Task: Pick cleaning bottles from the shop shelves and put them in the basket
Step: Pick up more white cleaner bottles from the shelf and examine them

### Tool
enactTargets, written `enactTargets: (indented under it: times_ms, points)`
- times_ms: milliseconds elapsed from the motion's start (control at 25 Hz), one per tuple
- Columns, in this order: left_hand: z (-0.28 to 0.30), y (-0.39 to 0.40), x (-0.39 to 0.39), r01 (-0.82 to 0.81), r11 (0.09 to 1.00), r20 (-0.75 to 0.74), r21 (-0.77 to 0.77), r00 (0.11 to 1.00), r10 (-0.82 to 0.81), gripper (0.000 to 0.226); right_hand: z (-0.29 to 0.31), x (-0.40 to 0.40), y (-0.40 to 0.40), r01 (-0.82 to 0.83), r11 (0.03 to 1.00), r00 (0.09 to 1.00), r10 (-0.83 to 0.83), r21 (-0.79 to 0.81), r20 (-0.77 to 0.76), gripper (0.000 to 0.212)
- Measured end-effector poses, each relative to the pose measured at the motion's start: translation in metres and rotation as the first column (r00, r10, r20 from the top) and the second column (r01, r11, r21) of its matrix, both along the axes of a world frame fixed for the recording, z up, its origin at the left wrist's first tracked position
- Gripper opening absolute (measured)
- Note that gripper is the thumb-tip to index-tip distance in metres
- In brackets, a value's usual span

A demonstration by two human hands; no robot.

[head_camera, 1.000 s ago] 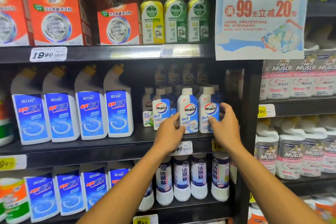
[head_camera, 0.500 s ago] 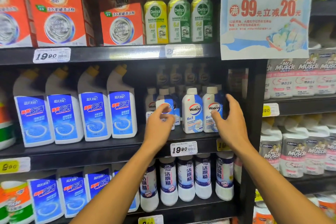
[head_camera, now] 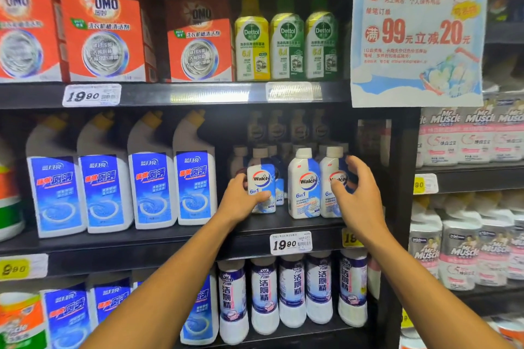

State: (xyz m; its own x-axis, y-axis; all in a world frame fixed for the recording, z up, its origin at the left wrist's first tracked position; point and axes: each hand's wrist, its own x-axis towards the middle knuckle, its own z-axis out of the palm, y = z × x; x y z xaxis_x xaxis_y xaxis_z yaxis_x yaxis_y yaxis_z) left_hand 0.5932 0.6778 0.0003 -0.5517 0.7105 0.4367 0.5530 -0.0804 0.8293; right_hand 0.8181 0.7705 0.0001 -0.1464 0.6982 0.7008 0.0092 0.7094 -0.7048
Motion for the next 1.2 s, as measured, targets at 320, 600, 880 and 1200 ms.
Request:
enactTargets:
  times_ms: [320, 600, 880, 1200]
  points:
    - [0.000, 0.007, -0.002, -0.065, 0.998, 0.086, 0.009, 0.994, 0.064, 0.040, 0.002, 0.025, 0.004, 0.022, 1.000, 0.999, -0.022, -0.009, 0.032, 0.057]
    - [0.015, -0.048, 0.030, -0.095, 0.956, 0.009, 0.276, 0.995, 0.096, 0.045, 0.020, 0.023, -0.019, -0.081, 0.997, 0.997, 0.081, 0.008, -0.003, 0.046]
    - [0.021, -0.124, 0.054, 0.012, 0.956, -0.010, 0.294, 1.000, -0.009, 0.047, 0.059, -0.023, -0.091, -0.560, 0.827, 0.824, 0.550, 0.049, 0.134, 0.036]
    - [0.001, -0.167, 0.051, 0.044, 0.976, 0.047, 0.216, 0.997, -0.055, 0.043, 0.057, -0.047, -0.121, -0.731, 0.682, 0.677, 0.724, 0.009, 0.130, 0.024]
